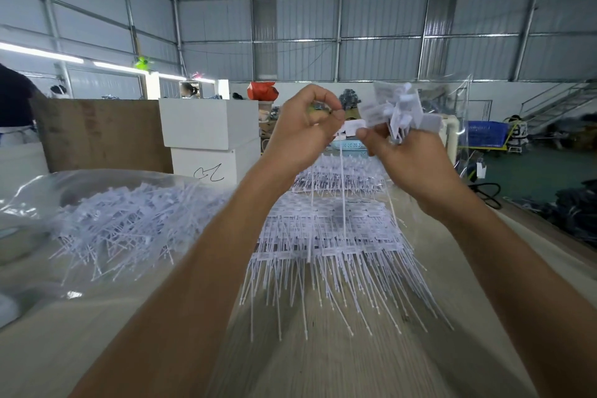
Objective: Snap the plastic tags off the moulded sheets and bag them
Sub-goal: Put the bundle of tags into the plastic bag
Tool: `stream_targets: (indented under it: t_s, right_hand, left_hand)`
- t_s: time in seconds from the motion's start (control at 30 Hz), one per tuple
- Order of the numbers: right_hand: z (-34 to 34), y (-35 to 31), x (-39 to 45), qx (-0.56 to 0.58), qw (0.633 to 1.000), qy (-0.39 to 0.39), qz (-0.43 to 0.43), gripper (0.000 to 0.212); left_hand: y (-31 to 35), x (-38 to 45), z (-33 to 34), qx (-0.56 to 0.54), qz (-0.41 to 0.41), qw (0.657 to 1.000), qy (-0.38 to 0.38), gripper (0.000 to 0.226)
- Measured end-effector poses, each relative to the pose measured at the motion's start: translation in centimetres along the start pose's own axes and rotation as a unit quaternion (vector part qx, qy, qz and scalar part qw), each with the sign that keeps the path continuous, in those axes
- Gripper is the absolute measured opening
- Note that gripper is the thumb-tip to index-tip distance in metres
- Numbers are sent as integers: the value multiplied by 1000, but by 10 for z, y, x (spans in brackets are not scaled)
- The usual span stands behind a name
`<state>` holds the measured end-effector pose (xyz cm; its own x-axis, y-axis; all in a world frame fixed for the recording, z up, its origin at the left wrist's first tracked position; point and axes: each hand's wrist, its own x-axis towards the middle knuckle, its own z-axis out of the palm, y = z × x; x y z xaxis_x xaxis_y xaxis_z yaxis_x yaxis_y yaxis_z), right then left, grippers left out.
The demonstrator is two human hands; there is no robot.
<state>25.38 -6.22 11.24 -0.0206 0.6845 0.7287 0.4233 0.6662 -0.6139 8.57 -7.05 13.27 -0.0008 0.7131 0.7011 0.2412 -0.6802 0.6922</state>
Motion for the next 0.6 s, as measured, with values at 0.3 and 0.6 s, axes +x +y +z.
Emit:
stream_targets:
  t_s: [0.3, 0.6]
  right_hand:
    - [5, 14, 10, -21, 996, 80, 37, 25]
    - [-19, 42, 15, 149, 977, 55, 139, 14]
  left_hand:
    - [7, -9, 14, 317, 201, 926, -40, 10]
    - [16, -10, 19, 237, 158, 956, -74, 19]
